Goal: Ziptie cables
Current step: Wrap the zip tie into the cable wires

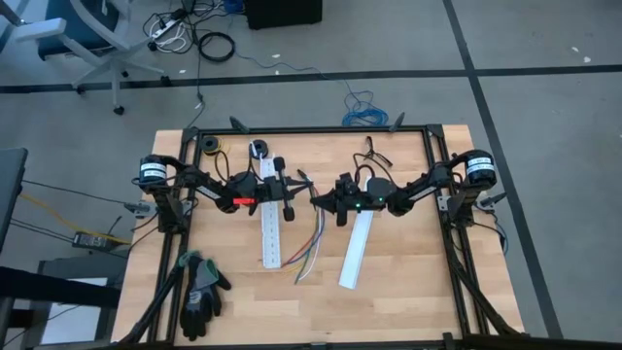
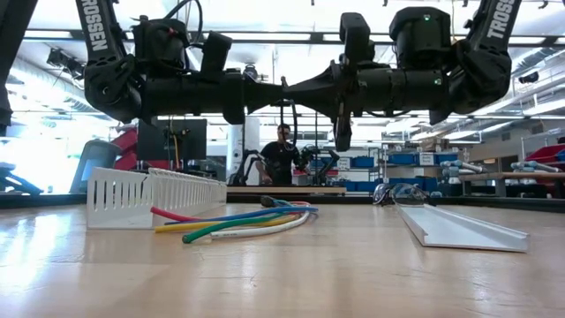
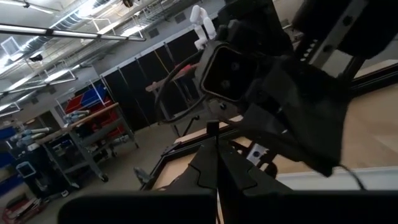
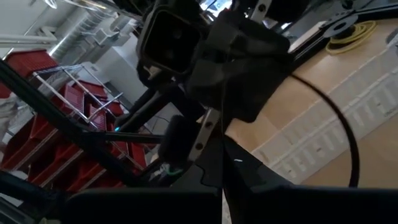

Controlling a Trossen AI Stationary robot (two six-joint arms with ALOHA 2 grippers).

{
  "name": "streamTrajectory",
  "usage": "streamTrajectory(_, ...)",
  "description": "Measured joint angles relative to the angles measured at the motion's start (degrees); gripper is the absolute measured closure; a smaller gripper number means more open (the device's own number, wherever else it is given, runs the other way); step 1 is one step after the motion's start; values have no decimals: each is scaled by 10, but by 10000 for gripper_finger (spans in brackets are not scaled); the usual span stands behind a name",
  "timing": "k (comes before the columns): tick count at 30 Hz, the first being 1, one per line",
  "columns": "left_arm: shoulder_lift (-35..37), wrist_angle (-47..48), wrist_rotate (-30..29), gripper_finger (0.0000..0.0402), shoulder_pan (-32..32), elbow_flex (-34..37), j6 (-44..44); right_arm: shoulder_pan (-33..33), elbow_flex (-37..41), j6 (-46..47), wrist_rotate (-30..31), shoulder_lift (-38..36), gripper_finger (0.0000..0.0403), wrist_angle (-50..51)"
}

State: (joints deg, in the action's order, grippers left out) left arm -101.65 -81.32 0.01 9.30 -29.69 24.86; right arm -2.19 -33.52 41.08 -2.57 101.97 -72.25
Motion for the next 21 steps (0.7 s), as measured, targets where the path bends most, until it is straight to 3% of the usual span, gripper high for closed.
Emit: streamTrajectory(21,0,-2,-3,401,0,0,2,1,0,14,10,0,403,-1)
